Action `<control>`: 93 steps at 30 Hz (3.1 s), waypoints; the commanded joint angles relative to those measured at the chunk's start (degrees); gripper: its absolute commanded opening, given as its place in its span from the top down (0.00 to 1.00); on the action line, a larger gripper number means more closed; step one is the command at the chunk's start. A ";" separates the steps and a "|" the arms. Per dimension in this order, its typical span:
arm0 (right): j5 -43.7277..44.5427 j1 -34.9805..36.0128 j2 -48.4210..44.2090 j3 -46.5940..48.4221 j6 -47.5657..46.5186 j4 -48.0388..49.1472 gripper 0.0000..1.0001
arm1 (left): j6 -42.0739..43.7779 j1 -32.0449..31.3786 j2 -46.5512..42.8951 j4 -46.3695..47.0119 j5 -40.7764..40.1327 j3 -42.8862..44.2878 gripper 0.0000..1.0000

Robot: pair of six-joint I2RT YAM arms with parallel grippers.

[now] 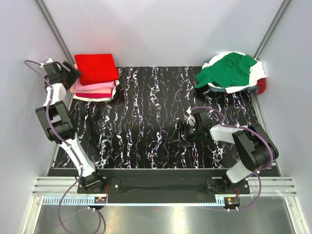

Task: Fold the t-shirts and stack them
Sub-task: Neatly place the folded tshirt to the corner, then reset both grippers

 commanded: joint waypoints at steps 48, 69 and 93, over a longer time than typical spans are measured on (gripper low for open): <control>-3.10 -1.92 -0.43 -0.75 0.75 3.49 0.17 | 5.74 3.12 10.62 -8.67 6.14 21.37 0.91; -3.19 -2.10 -1.22 -1.27 0.84 4.11 0.17 | 5.66 1.02 -20.73 -10.43 -18.64 -5.06 0.01; -2.49 -2.10 -2.10 -0.83 0.23 2.00 0.14 | 15.51 -21.13 -82.96 -32.77 -4.77 -46.20 0.01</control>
